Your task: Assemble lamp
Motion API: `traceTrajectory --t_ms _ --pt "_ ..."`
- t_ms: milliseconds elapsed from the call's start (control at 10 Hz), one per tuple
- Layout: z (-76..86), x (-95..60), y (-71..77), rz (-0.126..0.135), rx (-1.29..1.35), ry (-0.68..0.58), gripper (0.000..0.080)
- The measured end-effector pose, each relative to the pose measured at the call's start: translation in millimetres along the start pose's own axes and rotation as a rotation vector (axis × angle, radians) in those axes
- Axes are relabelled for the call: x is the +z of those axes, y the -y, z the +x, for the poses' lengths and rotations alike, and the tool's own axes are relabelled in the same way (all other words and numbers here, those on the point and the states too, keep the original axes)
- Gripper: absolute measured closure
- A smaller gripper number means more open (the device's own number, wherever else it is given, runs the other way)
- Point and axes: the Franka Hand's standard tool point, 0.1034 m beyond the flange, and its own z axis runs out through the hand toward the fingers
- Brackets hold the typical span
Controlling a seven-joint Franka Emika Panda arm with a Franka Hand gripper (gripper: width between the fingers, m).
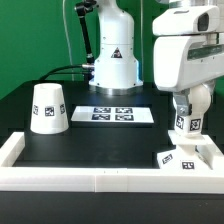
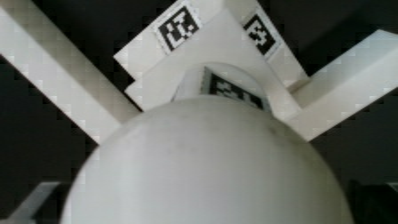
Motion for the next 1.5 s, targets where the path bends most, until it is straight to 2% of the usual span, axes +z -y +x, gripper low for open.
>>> traceTrajectory --t_ms 400,800,1500 --pt "-0.3 0.2 -0.1 0.002 0.085 -0.003 0.0223" --pt "-0.1 -1.4 -3.2 -0.009 0.584 -0.015 0.0223" --pt "-6.4 -0.8 -9.6 -0.012 1.025 -0.014 0.0222"
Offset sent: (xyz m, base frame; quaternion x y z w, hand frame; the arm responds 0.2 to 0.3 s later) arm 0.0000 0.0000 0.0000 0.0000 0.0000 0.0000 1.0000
